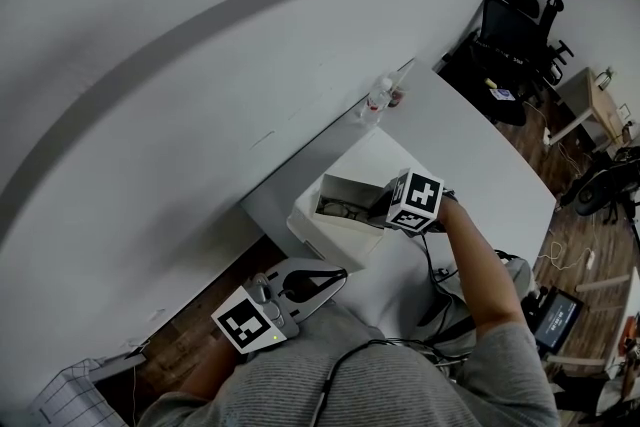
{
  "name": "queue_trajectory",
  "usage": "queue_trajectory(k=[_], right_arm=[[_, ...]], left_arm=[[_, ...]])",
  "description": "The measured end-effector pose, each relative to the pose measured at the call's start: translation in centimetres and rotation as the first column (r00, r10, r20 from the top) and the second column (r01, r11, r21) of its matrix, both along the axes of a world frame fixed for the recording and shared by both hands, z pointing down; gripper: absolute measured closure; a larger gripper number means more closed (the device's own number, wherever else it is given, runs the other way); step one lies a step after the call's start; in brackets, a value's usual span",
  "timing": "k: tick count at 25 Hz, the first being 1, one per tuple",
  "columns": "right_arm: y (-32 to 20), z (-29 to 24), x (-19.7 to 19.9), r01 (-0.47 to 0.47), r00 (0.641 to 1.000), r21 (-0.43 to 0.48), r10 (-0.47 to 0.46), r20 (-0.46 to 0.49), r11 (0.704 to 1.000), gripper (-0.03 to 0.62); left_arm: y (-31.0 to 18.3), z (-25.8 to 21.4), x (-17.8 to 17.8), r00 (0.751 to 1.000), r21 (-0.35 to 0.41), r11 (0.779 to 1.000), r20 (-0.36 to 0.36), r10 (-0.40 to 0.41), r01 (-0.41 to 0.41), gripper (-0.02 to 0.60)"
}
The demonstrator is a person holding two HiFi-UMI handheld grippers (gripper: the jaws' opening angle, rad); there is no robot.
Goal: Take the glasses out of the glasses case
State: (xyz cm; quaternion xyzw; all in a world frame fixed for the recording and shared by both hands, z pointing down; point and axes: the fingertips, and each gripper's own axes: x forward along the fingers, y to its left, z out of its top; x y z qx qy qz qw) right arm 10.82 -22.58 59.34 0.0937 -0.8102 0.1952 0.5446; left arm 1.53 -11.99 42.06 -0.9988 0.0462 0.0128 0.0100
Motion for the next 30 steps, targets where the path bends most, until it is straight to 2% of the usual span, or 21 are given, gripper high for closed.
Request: queue_trajectory(k=[12,16,19,25,27,30], right_arm=[[-0.5,-1.1,0.3,-0.065,0.998,0.069,0.064,0.022,0.996,0.576],[-0.6,-2.0,0.4,-0.118,0.99,0.079,0.111,0.082,0.99,0.576],[-0.6,-3.0,0.3,-0.16,0.979,0.09,0.147,0.138,0.983,0.576],[-0.7,-5.5,-0.1,-0.258,0.933,0.102,0.22,0.286,0.961,0.576],[-0.9,-6.4,-0.2,-0.297,0.905,0.102,0.246,0.348,0.949,0.576],[-1.2,-8.2,-0.3,-0.362,0.844,0.1,0.28,0.457,0.927,0.576]], left_arm=[[-0.4,-0.3,0.0,1.0,0.007,1.0,-0.012,0.016,-0.016,0.569],[-0.7,-0.6,-0.1,0.999,-0.004,1.0,-0.039,0.012,-0.012,0.569],[-0.9,-0.5,-0.1,0.999,-0.002,1.0,-0.034,0.019,-0.019,0.569],[-1.1,-0.8,0.1,0.998,-0.002,0.999,-0.045,0.036,-0.036,0.569],[-1.1,-0.8,0.3,0.998,0.002,0.999,-0.041,0.046,-0.046,0.569],[-1.0,-0.9,0.5,0.997,0.008,0.998,-0.038,0.062,-0.062,0.569]])
